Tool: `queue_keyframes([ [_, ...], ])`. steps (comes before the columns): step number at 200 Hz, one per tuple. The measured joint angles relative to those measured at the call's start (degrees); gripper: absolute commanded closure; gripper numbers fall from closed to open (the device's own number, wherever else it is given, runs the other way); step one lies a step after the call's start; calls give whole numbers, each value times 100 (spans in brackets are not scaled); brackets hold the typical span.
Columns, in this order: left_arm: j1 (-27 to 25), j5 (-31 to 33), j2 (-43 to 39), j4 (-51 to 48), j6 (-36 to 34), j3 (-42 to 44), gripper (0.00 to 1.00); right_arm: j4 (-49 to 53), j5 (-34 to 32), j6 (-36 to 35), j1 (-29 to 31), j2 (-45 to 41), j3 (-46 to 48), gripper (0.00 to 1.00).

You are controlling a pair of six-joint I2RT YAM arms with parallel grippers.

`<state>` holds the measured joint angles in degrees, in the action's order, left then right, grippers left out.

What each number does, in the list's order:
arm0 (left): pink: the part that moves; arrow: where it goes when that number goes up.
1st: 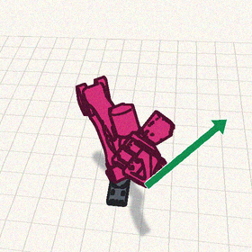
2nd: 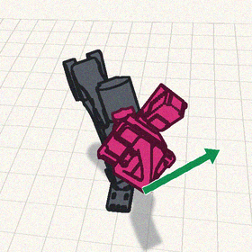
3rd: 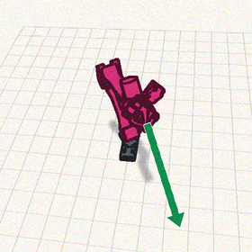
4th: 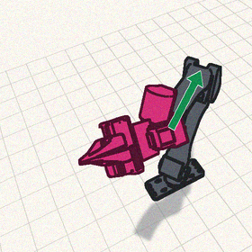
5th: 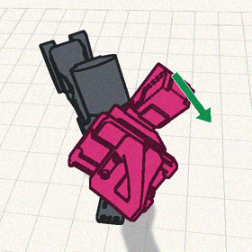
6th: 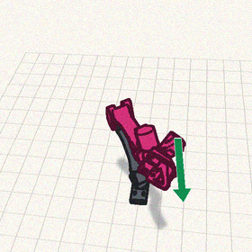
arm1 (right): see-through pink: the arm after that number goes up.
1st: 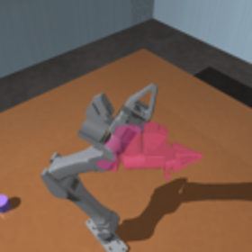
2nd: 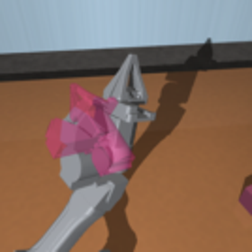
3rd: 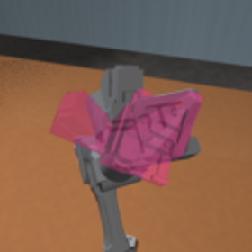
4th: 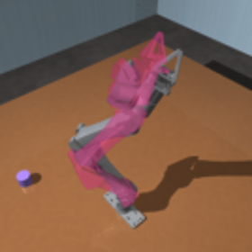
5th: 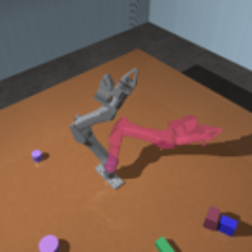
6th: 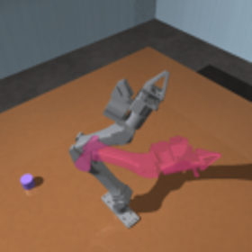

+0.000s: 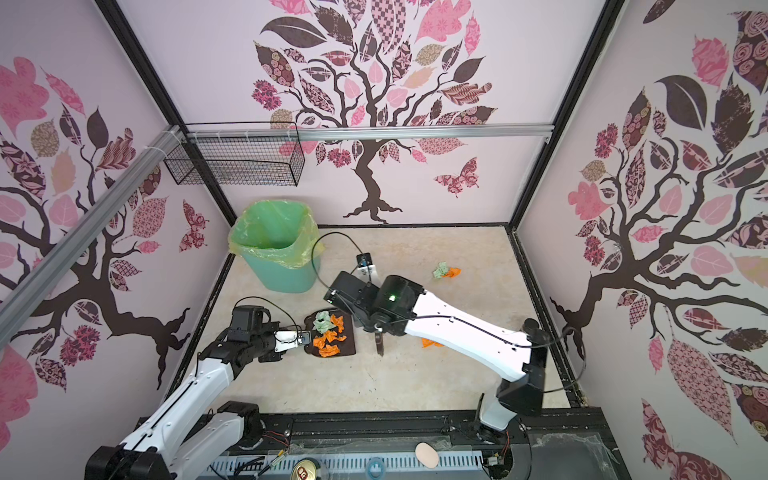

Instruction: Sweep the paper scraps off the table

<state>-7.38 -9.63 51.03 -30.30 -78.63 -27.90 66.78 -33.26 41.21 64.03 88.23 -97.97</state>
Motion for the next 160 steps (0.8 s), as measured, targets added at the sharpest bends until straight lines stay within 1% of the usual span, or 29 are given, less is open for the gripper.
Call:
queue_keyframes([
  [21,33,-50,-299,-256,50,-221,100,4,-109,127,-160,-538,470,100],
  [37,37,-94,-470,-463,66,-457,100,7,-138,181,-203,-708,748,100],
  [79,160,-221,-579,-1233,55,-1364,100,-48,-92,232,-223,-710,1073,100],
  [114,498,-452,-494,-1805,-26,-2072,100,-236,-48,210,-232,-702,1073,100],
  [136,669,-581,-442,-1952,-66,-2402,100,-297,-26,184,-243,-684,1073,100],
  [160,739,-673,-479,-1980,-46,-2612,100,-356,17,120,-262,-614,1073,100],
])
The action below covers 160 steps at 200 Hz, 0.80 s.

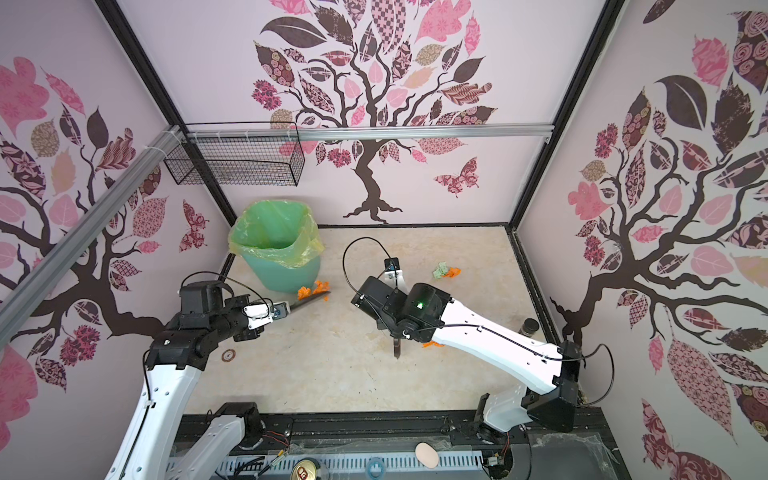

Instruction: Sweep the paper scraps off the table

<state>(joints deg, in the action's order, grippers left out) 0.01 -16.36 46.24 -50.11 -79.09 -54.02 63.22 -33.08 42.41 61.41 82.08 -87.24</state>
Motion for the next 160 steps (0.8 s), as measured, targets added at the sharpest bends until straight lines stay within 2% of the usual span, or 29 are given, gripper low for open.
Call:
queue_keyframes([
  [60,28,-205,-192,-179,66,-94,100,-216,201,-205,-4,188,-2,100],
  [88,446,-315,-258,-264,-142,-90,100,-302,308,-413,-4,389,-111,100],
  [93,553,-372,-256,-280,-175,-92,97,-313,315,-457,-4,452,-162,100],
  [111,1213,-656,-55,-413,-337,-184,82,-411,402,-654,-33,662,-326,100],
  [128,2199,-1012,518,-632,-621,-608,64,-605,577,-870,-94,826,-474,100],
  [146,3392,-1561,1255,-680,-942,-1082,58,-833,793,-1073,-164,970,-654,100],
  [160,4251,-1908,1838,-789,-1491,-1257,53,-970,935,-1217,-195,1045,-789,100],
])
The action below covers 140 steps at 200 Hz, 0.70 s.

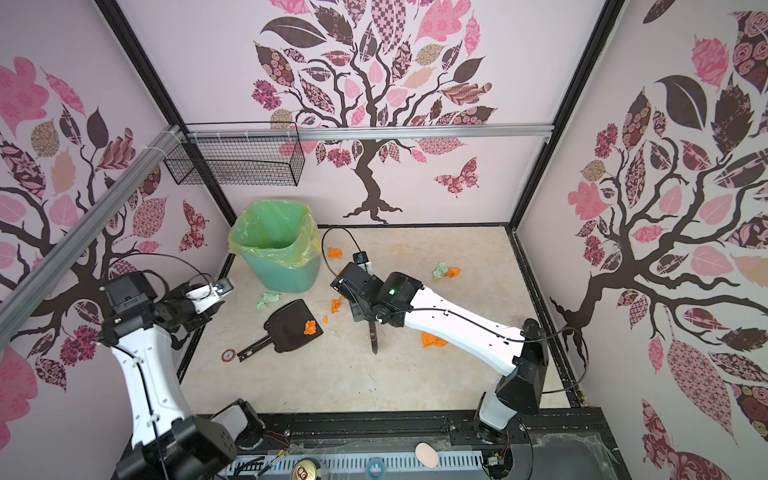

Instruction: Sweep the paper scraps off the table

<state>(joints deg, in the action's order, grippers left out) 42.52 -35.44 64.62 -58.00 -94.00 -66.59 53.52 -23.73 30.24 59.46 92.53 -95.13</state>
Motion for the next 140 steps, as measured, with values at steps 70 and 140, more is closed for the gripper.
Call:
queue_keyframes([
  [70,761,-511,-393,-566,-2256,2214,34,-719,424,-348,-315,-26,299,100],
  [140,-769,181,568,162,-2197,2352,33,-796,564,-404,-411,-337,702,100],
])
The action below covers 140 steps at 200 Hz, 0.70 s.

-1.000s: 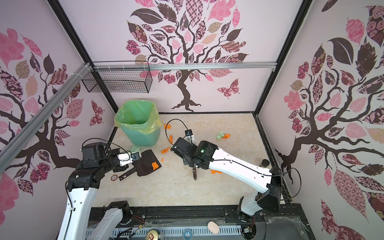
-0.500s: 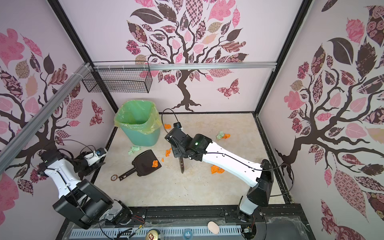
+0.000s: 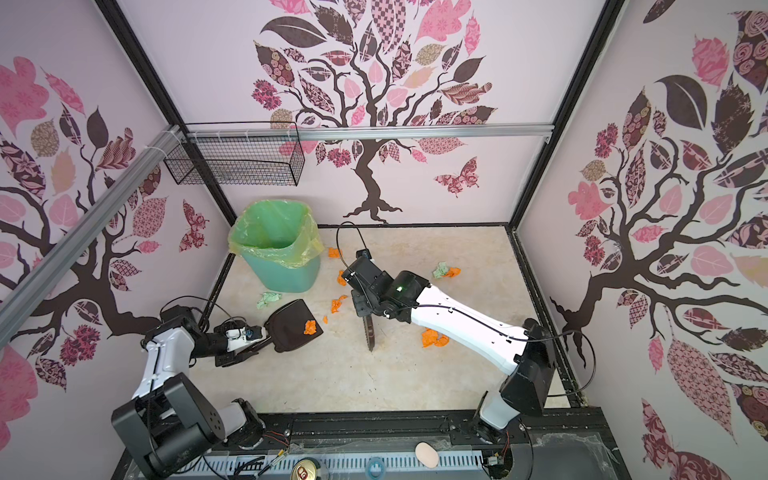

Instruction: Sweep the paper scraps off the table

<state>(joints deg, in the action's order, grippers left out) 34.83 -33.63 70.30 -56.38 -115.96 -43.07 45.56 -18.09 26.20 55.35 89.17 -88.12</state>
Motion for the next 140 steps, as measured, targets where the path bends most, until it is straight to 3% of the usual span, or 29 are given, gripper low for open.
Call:
queue_keyframes([
  [72,-426,1047,726,1054,92,284,32,-483,219,-302,-284,-452,492,100],
  [140,-1014,1388,1202,1777,693,319,32,-756,527,-455,-608,-509,1062,100],
])
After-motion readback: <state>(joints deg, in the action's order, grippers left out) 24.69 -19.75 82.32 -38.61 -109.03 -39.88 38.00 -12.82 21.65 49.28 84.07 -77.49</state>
